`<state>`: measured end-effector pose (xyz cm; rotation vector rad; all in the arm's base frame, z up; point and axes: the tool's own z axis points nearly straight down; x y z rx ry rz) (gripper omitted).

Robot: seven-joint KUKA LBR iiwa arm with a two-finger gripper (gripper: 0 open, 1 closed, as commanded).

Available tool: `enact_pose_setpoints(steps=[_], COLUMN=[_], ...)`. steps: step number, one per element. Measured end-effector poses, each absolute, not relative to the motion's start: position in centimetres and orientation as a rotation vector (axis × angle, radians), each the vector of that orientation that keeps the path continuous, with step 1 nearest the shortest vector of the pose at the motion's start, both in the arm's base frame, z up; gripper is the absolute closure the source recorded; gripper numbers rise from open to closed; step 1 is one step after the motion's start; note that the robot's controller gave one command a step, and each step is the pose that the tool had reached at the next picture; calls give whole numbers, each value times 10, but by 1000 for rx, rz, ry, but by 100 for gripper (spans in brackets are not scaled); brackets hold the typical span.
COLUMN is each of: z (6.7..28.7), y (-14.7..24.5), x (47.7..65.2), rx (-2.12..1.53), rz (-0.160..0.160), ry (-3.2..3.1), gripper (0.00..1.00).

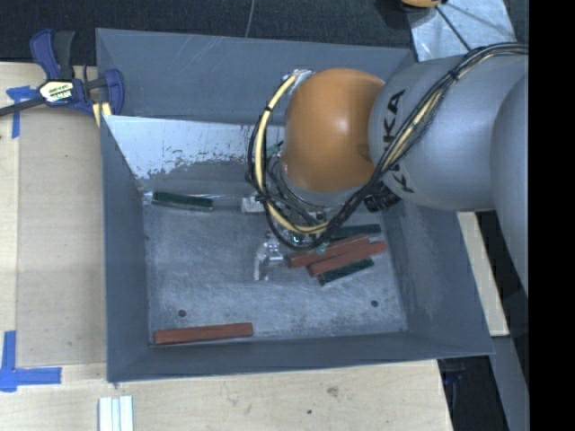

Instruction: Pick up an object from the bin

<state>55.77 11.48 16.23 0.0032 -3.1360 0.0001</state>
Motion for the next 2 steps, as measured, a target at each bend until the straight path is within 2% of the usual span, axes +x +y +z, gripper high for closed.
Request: enact_pose_setpoints(steps=[1, 2], z=[167, 158], y=[114, 64], x=[560, 596], rx=[0, 69], rz=[-1, -2], ry=[-3144, -3146], gripper=[0, 0])
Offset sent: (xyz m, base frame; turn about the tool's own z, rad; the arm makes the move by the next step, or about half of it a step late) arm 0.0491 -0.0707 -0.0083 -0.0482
